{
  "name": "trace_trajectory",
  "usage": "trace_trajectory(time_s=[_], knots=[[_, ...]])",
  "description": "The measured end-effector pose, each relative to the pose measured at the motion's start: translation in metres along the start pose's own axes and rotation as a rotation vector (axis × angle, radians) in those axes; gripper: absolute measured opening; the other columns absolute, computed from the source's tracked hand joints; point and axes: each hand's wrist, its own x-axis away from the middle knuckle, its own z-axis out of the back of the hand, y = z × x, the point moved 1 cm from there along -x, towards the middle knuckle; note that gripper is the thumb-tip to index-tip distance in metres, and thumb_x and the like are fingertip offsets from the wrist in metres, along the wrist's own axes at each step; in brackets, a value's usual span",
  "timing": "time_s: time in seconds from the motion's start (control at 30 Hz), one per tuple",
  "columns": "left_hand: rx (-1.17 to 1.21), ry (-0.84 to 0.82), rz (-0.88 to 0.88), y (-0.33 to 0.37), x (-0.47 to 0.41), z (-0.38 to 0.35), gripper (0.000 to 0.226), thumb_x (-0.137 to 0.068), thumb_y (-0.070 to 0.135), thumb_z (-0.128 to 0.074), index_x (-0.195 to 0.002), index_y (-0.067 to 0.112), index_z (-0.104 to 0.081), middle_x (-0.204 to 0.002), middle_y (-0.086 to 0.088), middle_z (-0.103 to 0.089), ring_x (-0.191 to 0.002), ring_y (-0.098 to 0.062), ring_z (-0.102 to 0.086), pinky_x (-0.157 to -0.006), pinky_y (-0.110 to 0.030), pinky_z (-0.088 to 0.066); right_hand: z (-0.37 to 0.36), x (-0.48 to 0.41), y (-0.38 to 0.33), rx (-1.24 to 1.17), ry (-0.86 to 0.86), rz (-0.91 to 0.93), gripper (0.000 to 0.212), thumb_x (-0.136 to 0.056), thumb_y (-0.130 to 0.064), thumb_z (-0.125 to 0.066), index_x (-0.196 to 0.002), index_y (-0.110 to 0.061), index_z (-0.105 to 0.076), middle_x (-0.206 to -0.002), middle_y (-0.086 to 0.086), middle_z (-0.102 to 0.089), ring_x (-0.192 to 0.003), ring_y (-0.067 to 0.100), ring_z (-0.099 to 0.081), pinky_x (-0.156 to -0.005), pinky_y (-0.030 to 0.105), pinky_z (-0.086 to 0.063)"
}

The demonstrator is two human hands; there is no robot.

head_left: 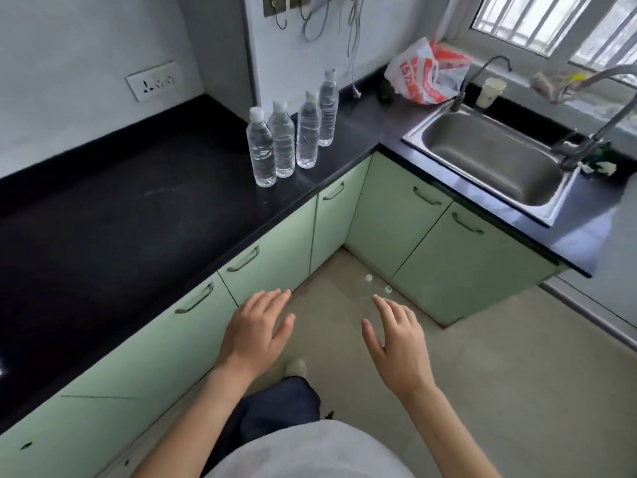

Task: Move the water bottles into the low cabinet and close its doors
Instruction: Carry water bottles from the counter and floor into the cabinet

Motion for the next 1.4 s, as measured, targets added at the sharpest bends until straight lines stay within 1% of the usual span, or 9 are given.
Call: trace_trajectory(time_s=[0.27, 0.47, 0.67, 0.8, 0.97, 1.07, 1.2, 1.3, 1.4], knots=[[-0.009, 0.148, 0.099, -0.053, -0.141, 0.068, 0.058, -0.096, 0.045, -0.034, -0.133, 0.009, -0.06, -0.131, -0.007, -0.063, -0.122, -0.029, -0.056, -0.101, -0.045, -0.047, 0.005, -0.179, -0.04, -0.022, -0.011, 0.124, 0.056, -0.097, -0.047, -0.039, -0.137, -0.011, -0.053, -0.131, 0.001, -0.06, -0.123, 0.022, -0.05, -0.101, 0.04, -0.044], [0.001, 0.194, 0.167, -0.071, -0.197, 0.063, 0.057, -0.097, 0.043, -0.035, -0.133, 0.007, -0.06, -0.13, -0.007, -0.064, -0.121, -0.026, -0.056, -0.102, -0.042, -0.046, -0.004, -0.284, -0.044, -0.043, -0.054, 0.219, 0.056, -0.095, -0.045, -0.04, -0.138, -0.01, -0.052, -0.129, 0.003, -0.06, -0.121, 0.024, -0.049, -0.101, 0.04, -0.043], [0.028, 0.153, 0.389, -0.069, -0.233, 0.018, 0.061, -0.094, 0.046, -0.033, -0.133, 0.007, -0.059, -0.129, -0.007, -0.064, -0.119, -0.026, -0.058, -0.1, -0.038, -0.047, -0.039, -0.37, -0.016, -0.024, -0.227, 0.302, 0.062, -0.095, -0.049, -0.037, -0.141, -0.01, -0.049, -0.134, 0.006, -0.057, -0.123, 0.027, -0.049, -0.101, 0.04, -0.042], [0.116, 0.173, 0.595, -0.058, -0.274, 0.009, 0.074, -0.09, 0.057, -0.027, -0.144, 0.01, -0.046, -0.14, -0.007, -0.056, -0.129, -0.024, -0.049, -0.106, -0.035, -0.04, -0.048, -0.431, 0.001, -0.091, -0.32, 0.341, 0.059, -0.097, -0.04, -0.054, -0.146, -0.01, -0.042, -0.14, 0.005, -0.053, -0.13, 0.025, -0.045, -0.107, 0.036, -0.038], [0.256, 0.286, 0.811, -0.063, -0.326, 0.006, 0.081, -0.091, 0.044, -0.06, -0.153, 0.007, -0.024, -0.154, -0.01, -0.038, -0.141, -0.023, -0.036, -0.112, -0.032, -0.032, -0.057, -0.498, 0.008, -0.218, -0.389, 0.332, 0.078, -0.089, -0.037, -0.068, -0.151, -0.008, -0.03, -0.148, 0.008, -0.044, -0.134, 0.024, -0.041, -0.109, 0.036, -0.038], [0.257, 0.297, 0.935, -0.072, -0.346, -0.001, 0.091, -0.086, 0.04, -0.069, -0.153, 0.004, -0.019, -0.156, -0.015, -0.032, -0.142, -0.028, -0.033, -0.113, -0.035, -0.032, -0.075, -0.524, 0.008, -0.228, -0.446, 0.306, 0.088, -0.084, -0.037, -0.074, -0.152, -0.01, -0.025, -0.147, 0.007, -0.043, -0.135, 0.023, -0.04, -0.107, 0.039, -0.041], [0.208, 0.261, 1.018, -0.087, -0.361, -0.012, 0.096, -0.082, 0.045, -0.072, -0.152, 0.003, -0.022, -0.151, -0.017, -0.037, -0.137, -0.031, -0.039, -0.108, -0.038, -0.038, -0.105, -0.544, 0.005, -0.217, -0.495, 0.282, 0.087, -0.078, -0.034, -0.079, -0.146, -0.007, -0.033, -0.14, 0.008, -0.048, -0.131, 0.024, -0.042, -0.102, 0.036, -0.042], [0.217, 0.278, 1.008, -0.103, -0.371, -0.019, 0.093, -0.079, 0.045, -0.075, -0.148, 0.003, -0.03, -0.145, -0.016, -0.045, -0.131, -0.031, -0.045, -0.105, -0.039, -0.042, -0.12, -0.553, 0.001, -0.301, -0.516, 0.225, 0.076, -0.074, -0.03, -0.083, -0.136, -0.013, -0.043, -0.128, -0.002, -0.053, -0.122, 0.02, -0.051, -0.094, 0.031, -0.044], [0.316, 0.372, 1.002, -0.115, -0.383, -0.022, 0.079, -0.074, 0.039, -0.081, -0.135, 0.004, -0.045, -0.13, -0.01, -0.056, -0.122, -0.026, -0.052, -0.097, -0.029, -0.043, -0.133, -0.559, -0.003, -0.423, -0.532, 0.123, 0.068, -0.07, -0.027, -0.085, -0.128, -0.022, -0.049, -0.123, -0.008, -0.057, -0.114, 0.015, -0.057, -0.094, 0.03, -0.046]])
